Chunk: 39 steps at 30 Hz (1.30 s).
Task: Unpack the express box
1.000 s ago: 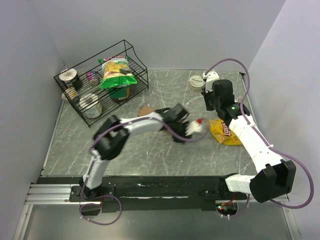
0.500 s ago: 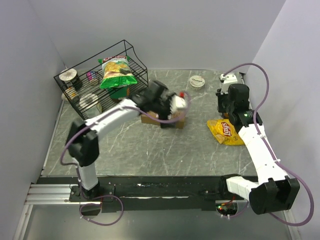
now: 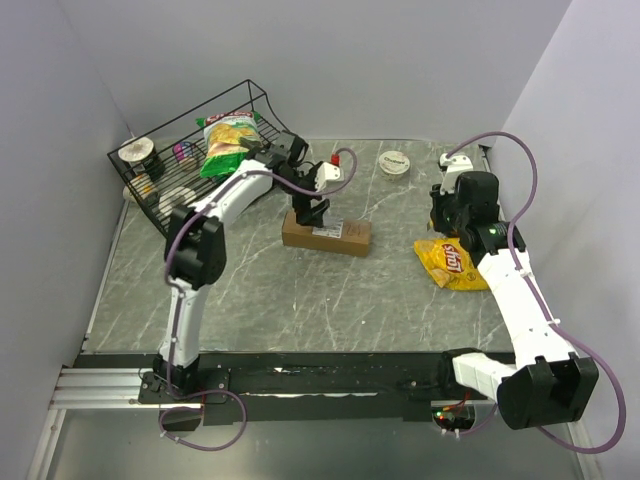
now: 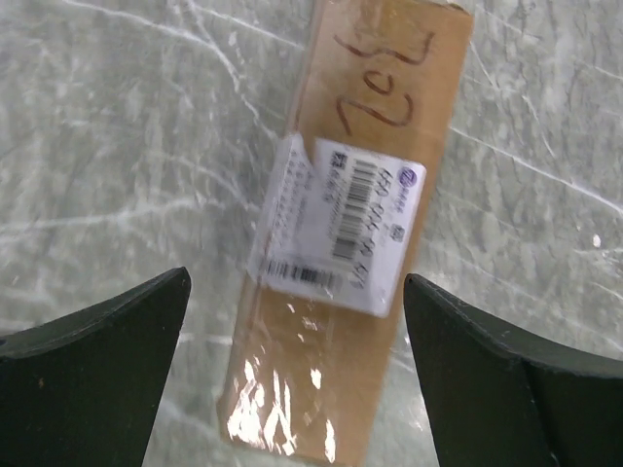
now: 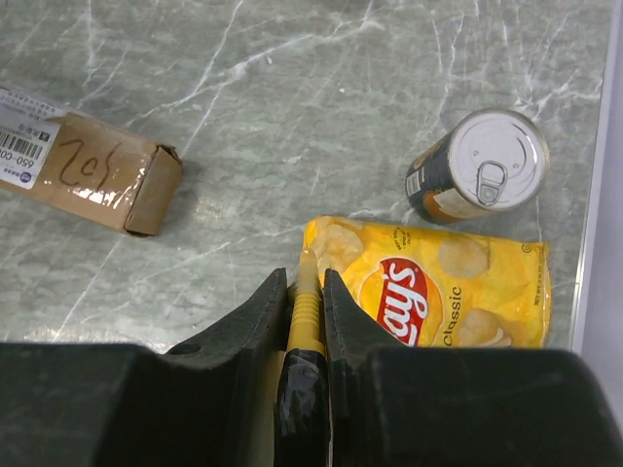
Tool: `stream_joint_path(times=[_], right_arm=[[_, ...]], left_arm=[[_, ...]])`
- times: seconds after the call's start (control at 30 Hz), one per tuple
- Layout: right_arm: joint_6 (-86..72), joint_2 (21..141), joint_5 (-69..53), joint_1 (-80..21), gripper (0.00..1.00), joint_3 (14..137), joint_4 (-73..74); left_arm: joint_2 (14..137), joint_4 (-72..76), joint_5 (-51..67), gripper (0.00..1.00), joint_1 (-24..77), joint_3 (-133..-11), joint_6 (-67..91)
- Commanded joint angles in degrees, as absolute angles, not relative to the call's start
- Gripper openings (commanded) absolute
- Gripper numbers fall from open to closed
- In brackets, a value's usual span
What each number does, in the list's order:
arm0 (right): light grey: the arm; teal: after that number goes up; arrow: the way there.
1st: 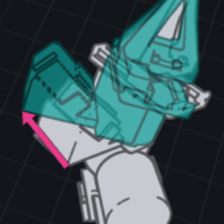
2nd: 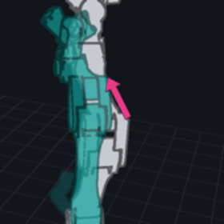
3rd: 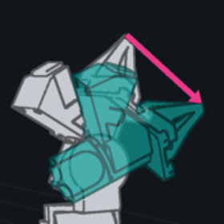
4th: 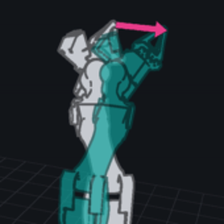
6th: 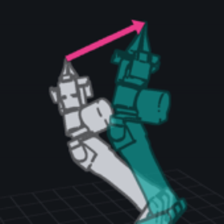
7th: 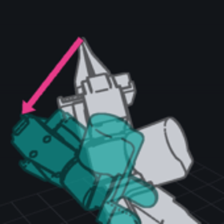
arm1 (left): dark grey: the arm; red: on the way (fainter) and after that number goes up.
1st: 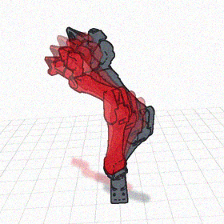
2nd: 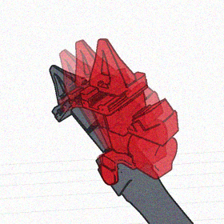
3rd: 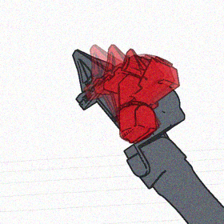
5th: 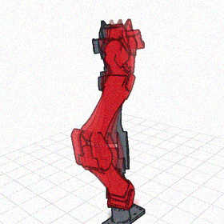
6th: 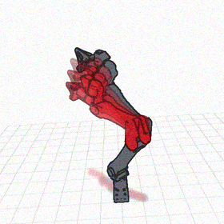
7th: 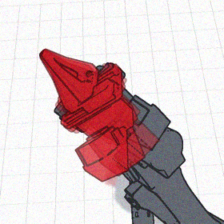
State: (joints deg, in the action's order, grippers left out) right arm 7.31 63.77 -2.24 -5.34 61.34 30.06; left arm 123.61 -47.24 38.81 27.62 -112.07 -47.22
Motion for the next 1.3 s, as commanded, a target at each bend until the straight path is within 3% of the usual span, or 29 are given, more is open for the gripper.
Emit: stream_joint_path(times=[0.0,0.37,0.67,0.9,1.27], right_arm=[[6.50,62.14,-3.51,-4.66,0.00,60.38,30.14],[6.33,62.49,-4.57,-3.95,0.00,60.47,30.94],[8.51,67.50,-5.11,-10.35,0.00,66.36,30.50],[8.35,71.19,-4.83,-21.17,0.00,67.58,27.07],[0.71,78.39,-7.03,-25.23,0.00,70.04,12.48]], left_arm=[[130.85,-59.23,45.70,0.96,27.60,-123.47,-49.84],[125.69,-48.88,42.02,0.97,27.77,-106.54,-47.91],[106.64,-22.25,26.03,0.98,29.71,-78.09,-21.72],[99.06,-22.94,27.86,0.93,29.97,-66.63,-14.60],[97.73,-20.39,27.25,0.91,30.15,-60.47,-15.91]])
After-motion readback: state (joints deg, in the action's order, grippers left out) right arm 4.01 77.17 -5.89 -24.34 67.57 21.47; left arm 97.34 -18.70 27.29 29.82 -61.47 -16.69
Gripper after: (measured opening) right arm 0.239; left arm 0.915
